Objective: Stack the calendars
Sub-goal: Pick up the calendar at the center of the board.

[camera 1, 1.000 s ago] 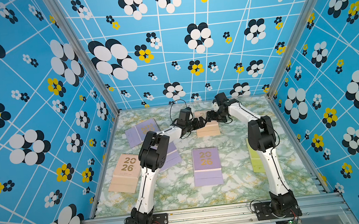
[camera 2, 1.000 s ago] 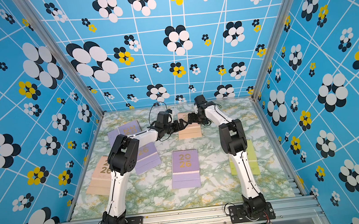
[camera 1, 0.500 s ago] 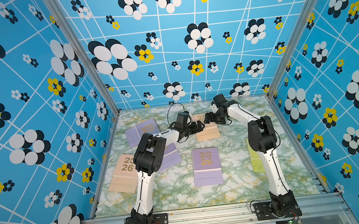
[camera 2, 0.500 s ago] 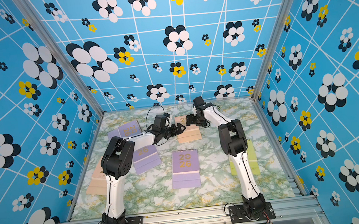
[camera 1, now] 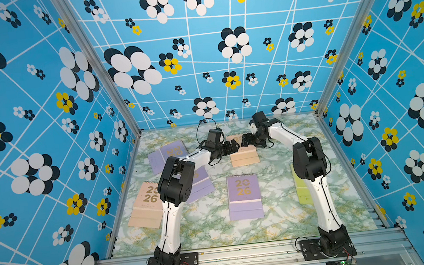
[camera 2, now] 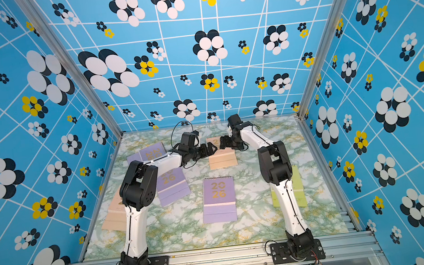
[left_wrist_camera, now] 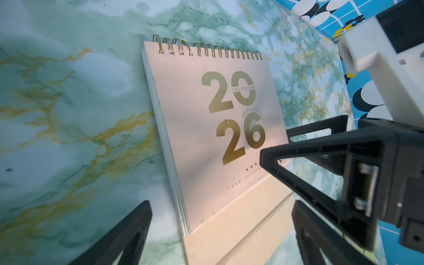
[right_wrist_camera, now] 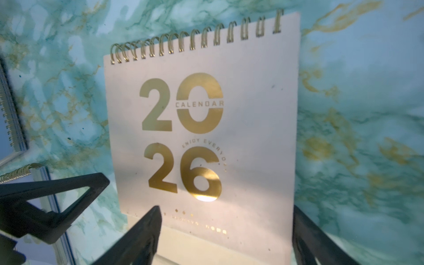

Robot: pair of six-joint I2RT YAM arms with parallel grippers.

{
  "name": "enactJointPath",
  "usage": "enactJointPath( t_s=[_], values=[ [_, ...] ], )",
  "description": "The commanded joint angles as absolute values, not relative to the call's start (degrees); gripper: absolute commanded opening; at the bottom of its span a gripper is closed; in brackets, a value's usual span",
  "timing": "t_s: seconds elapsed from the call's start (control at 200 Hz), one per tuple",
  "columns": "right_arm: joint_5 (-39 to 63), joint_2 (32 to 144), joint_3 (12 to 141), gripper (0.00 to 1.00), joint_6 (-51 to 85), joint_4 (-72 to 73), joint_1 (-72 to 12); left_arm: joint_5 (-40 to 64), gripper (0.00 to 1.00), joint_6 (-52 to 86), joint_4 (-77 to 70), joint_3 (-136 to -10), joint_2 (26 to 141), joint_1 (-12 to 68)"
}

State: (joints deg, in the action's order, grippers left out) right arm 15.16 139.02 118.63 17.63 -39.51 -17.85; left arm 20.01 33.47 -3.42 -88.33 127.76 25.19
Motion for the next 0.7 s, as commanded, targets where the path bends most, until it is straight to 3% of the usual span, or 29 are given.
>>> enactJointPath(
  t_s=[0.0,0.7],
  values=[
    [17.7,139.2,117.1,0.87,18.7,-42.5,-18.5,21.3,0.97,33.8,-3.0,-90.3,130.4,24.9],
    [27.9,129.3,105.9,0.78,19.0,-30.2,-18.8,29.3,0.93,37.6,-13.1,-84.6,127.3,22.5]
  ],
)
